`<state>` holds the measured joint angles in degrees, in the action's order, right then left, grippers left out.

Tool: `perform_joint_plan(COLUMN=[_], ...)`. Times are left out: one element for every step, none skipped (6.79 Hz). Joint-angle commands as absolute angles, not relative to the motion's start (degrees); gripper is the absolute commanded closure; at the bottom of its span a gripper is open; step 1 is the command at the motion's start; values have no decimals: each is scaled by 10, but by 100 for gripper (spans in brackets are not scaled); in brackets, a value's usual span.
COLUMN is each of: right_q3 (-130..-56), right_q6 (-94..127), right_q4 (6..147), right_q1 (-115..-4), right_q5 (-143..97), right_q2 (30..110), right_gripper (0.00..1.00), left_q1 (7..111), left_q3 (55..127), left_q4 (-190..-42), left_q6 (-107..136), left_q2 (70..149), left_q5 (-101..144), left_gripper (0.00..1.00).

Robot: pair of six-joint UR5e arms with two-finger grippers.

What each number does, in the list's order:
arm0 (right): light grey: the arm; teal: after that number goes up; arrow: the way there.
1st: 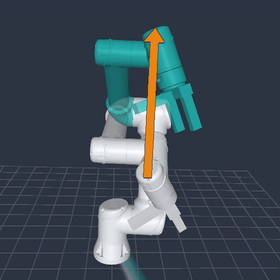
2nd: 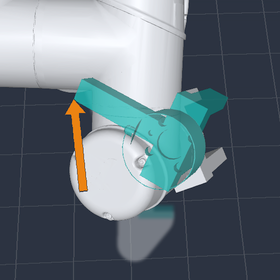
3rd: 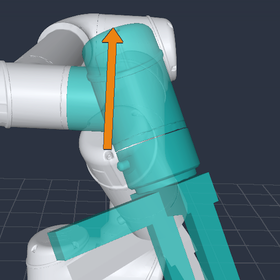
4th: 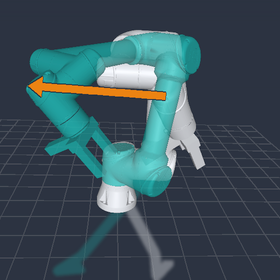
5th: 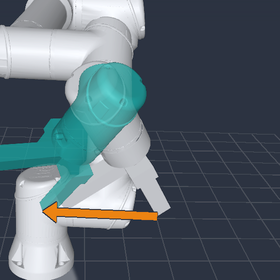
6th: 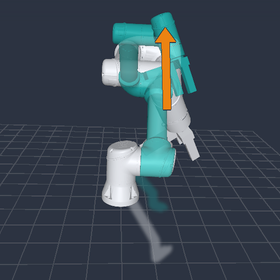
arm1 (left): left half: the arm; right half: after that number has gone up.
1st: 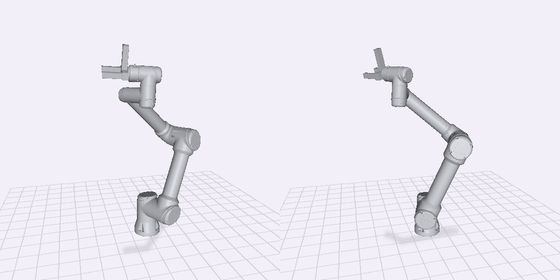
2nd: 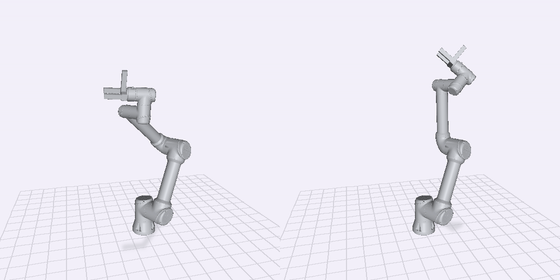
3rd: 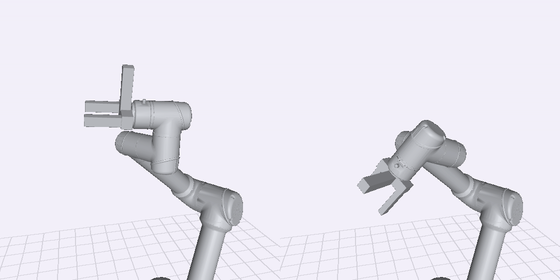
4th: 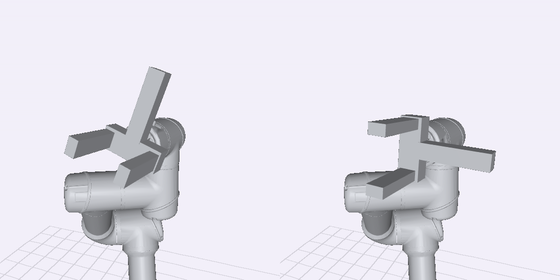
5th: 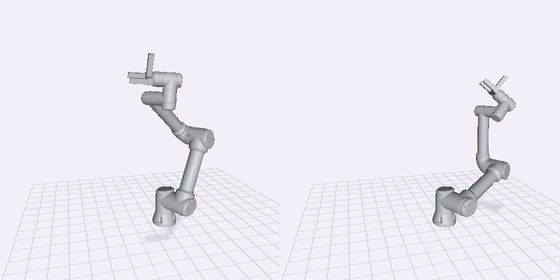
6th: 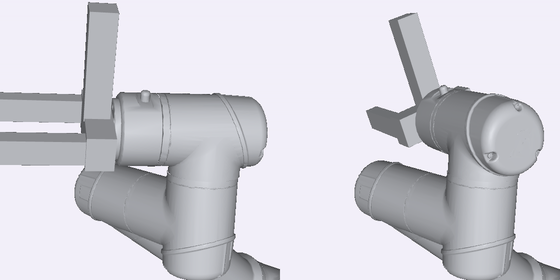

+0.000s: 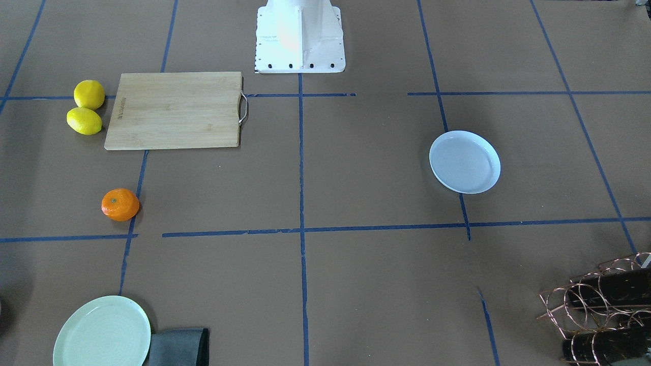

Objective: Pick orange to plate

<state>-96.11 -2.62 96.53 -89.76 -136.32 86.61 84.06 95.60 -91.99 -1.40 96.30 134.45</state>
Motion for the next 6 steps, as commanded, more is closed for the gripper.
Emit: perform_joint_plan(right_q3=[-955, -954, -954, -953, -948, -944], right_q6=[-26, -27, -26, -27, -26, -25], right_q4=[966, 956, 949, 949, 949, 949], right_q1=[-892, -863, -860, -853, -852, -852], right_q5=[-1364, -1361, -1363, -1363, -1367, -1371], right_q2=[819, 812, 811, 811, 810, 811], right_gripper=[0, 0, 0, 0, 0, 0], left_q1=[797, 786, 772, 733, 680, 631], left_q3=[952, 950, 960, 963, 964, 974], left_q4=[-934, -936, -953, -1032, -1101, -1151], left_q6=[-12, -1, 97, 204, 308, 406], left_q2=[992, 993, 995, 986, 977, 964], left_q5=[1343, 1344, 1342, 1338, 1297, 1238], left_gripper=[0, 0, 0, 0, 0, 0])
